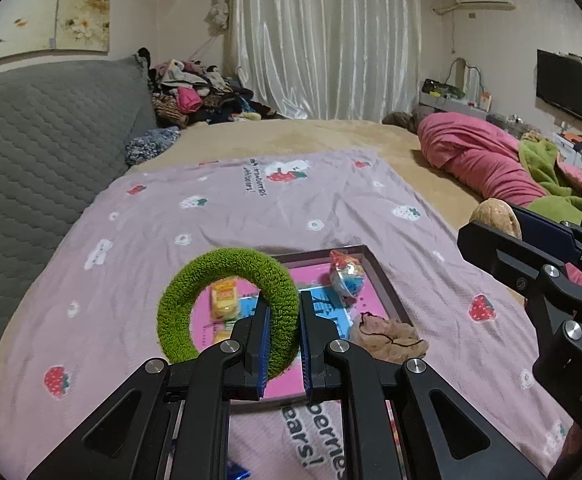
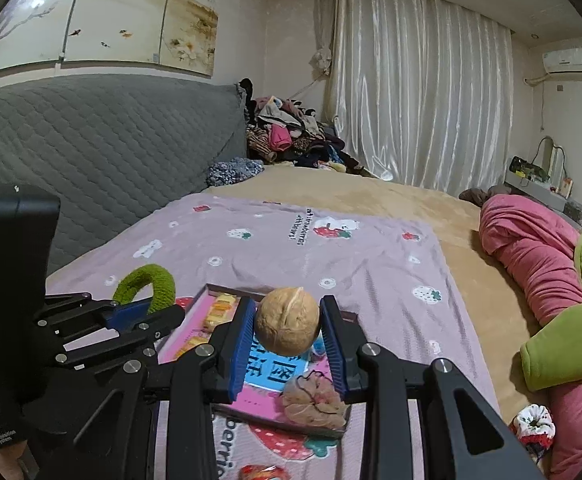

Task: Organize objects
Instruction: 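Carry the green ring and tan ball over the pink tray with both grippers, then lower the green ring and tan ball into the tray with both grippers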

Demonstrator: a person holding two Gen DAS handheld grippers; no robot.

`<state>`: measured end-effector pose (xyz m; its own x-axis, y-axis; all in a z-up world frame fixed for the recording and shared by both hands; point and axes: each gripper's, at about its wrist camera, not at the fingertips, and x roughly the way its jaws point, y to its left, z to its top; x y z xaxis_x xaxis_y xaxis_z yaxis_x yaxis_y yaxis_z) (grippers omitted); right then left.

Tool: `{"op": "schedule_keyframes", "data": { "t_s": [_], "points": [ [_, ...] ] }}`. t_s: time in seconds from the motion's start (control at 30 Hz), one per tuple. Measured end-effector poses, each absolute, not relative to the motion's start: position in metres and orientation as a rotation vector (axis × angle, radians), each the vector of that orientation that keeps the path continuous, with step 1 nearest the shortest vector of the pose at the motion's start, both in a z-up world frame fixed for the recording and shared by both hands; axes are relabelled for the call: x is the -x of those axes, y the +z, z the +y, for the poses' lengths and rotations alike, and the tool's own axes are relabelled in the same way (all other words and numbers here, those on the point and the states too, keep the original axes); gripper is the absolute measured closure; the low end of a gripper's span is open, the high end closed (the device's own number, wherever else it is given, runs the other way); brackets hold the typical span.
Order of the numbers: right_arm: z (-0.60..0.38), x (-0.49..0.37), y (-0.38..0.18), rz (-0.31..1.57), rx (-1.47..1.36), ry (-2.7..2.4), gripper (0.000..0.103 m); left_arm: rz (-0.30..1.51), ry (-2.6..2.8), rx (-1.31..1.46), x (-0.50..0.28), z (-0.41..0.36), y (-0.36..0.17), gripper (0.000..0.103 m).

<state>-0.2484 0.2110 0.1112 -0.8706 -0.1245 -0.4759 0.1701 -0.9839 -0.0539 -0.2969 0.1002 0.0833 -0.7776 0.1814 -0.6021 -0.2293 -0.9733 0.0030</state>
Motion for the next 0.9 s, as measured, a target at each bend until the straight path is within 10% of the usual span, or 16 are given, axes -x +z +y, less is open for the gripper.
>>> {"op": "schedule_keyframes", "data": {
  "t_s": [0.9],
  "points": [
    [0.233, 0.347, 0.01, 0.095, -0.854, -2.848, 0.069, 0.062, 2.74, 1.063, 0.384, 0.116, -0.033, 0.091]
  ]
}}
